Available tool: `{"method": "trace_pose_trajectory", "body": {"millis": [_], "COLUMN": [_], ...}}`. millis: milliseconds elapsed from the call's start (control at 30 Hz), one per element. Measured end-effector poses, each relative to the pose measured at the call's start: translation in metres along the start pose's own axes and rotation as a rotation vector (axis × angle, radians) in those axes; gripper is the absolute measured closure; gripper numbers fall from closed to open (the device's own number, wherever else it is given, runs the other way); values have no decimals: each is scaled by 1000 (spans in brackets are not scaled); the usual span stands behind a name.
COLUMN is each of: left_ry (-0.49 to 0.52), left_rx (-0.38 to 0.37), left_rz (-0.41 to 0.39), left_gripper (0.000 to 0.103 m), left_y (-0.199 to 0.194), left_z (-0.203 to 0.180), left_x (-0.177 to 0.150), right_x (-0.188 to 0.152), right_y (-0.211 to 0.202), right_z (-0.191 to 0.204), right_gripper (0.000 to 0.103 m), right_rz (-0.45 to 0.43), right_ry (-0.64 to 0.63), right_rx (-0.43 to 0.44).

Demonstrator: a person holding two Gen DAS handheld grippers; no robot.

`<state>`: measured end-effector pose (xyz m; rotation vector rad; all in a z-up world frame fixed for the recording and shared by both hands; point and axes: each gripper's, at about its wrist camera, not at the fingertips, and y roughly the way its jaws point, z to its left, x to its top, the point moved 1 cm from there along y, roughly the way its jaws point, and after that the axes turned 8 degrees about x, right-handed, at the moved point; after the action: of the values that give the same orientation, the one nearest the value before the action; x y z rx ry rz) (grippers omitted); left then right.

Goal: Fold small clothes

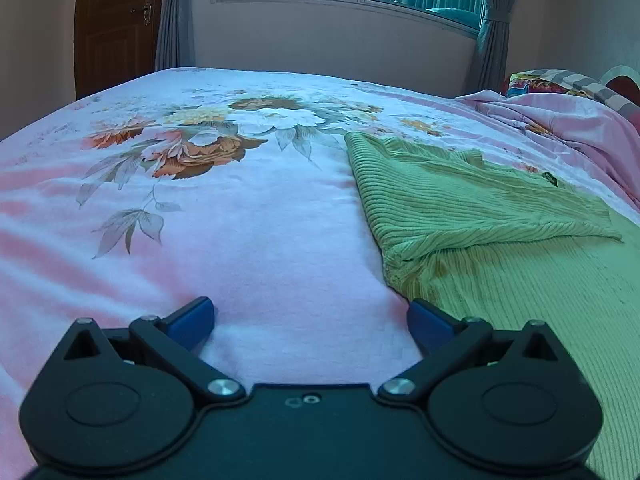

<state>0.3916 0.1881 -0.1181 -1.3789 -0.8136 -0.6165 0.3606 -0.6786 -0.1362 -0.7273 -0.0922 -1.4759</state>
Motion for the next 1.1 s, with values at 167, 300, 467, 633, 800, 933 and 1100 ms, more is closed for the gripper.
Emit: {"method": "trace_pose_trajectory", "body": {"millis": [167, 300, 467, 633, 800, 933, 1100], "left_ry": [0, -11, -50, -41, -94, -123, -146], "left_rx": [0, -8, 32, 105, 62, 34, 11], "left_rz": [2, 6, -23, 7, 33, 7, -8], "left_gripper": [1, 1, 1, 1, 1, 1, 1], "left_y": [1, 0, -8, -11, -13, -14, -14], "left_z": [1, 3, 16, 50, 87, 91, 94], "left_x": [1, 3, 10, 12, -4, -10, -13], "right_x": [-2, -6, -28, -103, -235, -356, -490], "right_y": [17, 21, 19, 22, 24, 32, 43], "right_z": [8, 33, 112, 230, 347, 406, 419], "right_gripper": [98, 99, 99, 99, 99, 99, 99], "right_rz": [26, 15, 1, 63, 202, 351, 523], "right_ry": [-96, -190, -295, -410, -516, -615, -800], "right_rx": [-46, -69, 22, 212, 439, 541, 534]}}
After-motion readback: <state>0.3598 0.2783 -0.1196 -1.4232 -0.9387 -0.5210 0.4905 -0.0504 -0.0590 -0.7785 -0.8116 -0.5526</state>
